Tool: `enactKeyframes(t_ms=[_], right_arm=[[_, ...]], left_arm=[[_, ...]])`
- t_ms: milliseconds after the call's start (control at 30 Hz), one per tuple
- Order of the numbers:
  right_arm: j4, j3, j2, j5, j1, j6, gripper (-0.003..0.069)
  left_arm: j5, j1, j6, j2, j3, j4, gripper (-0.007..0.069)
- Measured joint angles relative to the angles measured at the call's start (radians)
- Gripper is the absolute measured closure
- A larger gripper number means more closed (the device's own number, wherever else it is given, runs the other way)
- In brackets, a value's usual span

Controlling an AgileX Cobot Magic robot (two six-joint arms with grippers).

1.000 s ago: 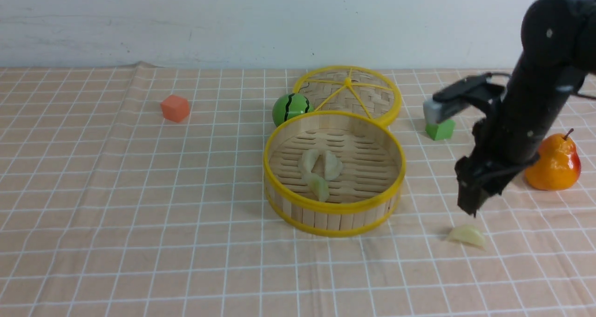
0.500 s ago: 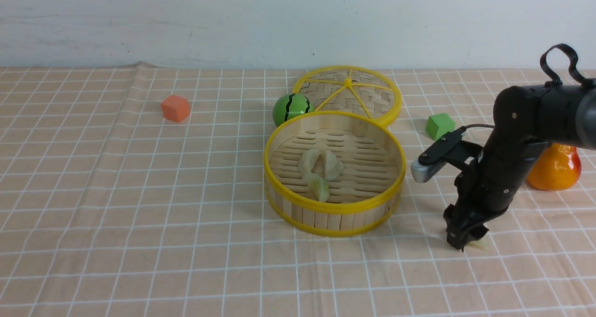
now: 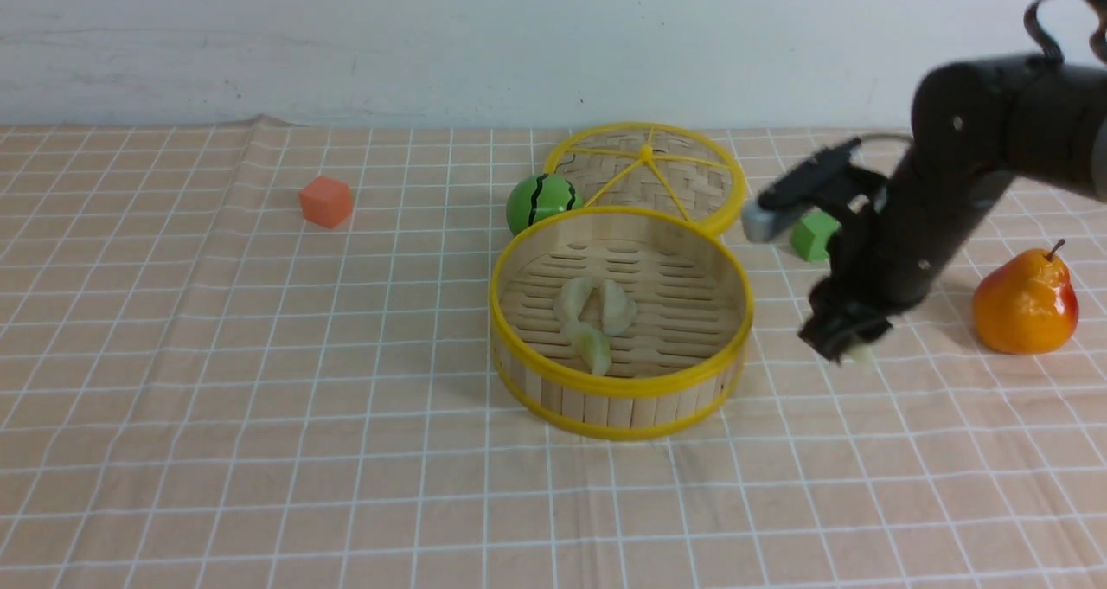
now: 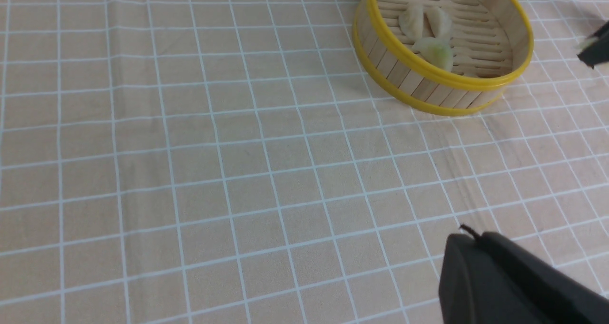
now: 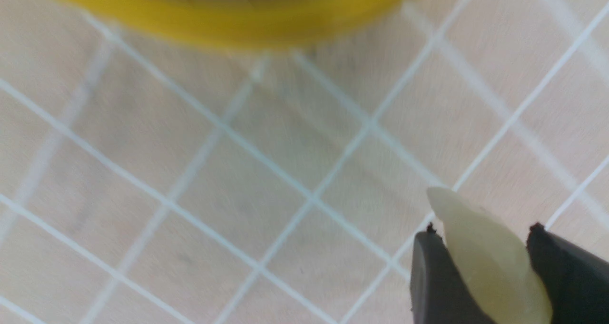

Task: Put the dumplings into the steamer on the table with the brown tablecloth.

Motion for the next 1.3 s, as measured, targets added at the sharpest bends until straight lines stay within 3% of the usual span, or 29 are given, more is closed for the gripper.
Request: enactKeyframes(t_ms=[200, 367, 533, 633, 800, 967, 1200, 1300], right_arm=[[0.008, -0.201, 0.078, -0.053, 0.124, 0.190, 0.0419], [-0.028, -0.282, 0.230, -0.129, 0.137, 0.328, 0.0419], [-0.099, -0.291, 0.320, -0.161, 0.137, 0.382, 0.0417], [-0.108, -0.291, 0.334, -0.180, 0.137, 0.393, 0.0378], [-0.110, -0.296, 0.324, -0.187, 0.137, 0.419, 0.0182], [-0.108, -0.298, 0.256, -0.159, 0.137, 0.425, 0.0144], [-0.073, -0.283, -0.011, -0.178, 0.137, 0.418, 0.0371], [-0.063, -0.211, -0.139, -0.217, 0.138, 0.418, 0.0534]], left_arm=[[-0.007, 0.000, 0.000, 0.000, 0.000, 0.000, 0.0638], [-0.005, 0.000, 0.000, 0.000, 0.000, -0.001, 0.0638], [0.000, 0.000, 0.000, 0.000, 0.000, -0.001, 0.0638], [0.001, 0.000, 0.000, 0.000, 0.000, -0.002, 0.0637], [0.000, 0.000, 0.028, -0.001, 0.005, -0.002, 0.0637], [-0.038, 0.000, 0.065, -0.059, 0.096, -0.005, 0.0637], [-0.302, 0.000, 0.072, -0.320, 0.394, -0.004, 0.0636], [-0.450, 0.000, 0.072, -0.414, 0.503, -0.005, 0.0636]])
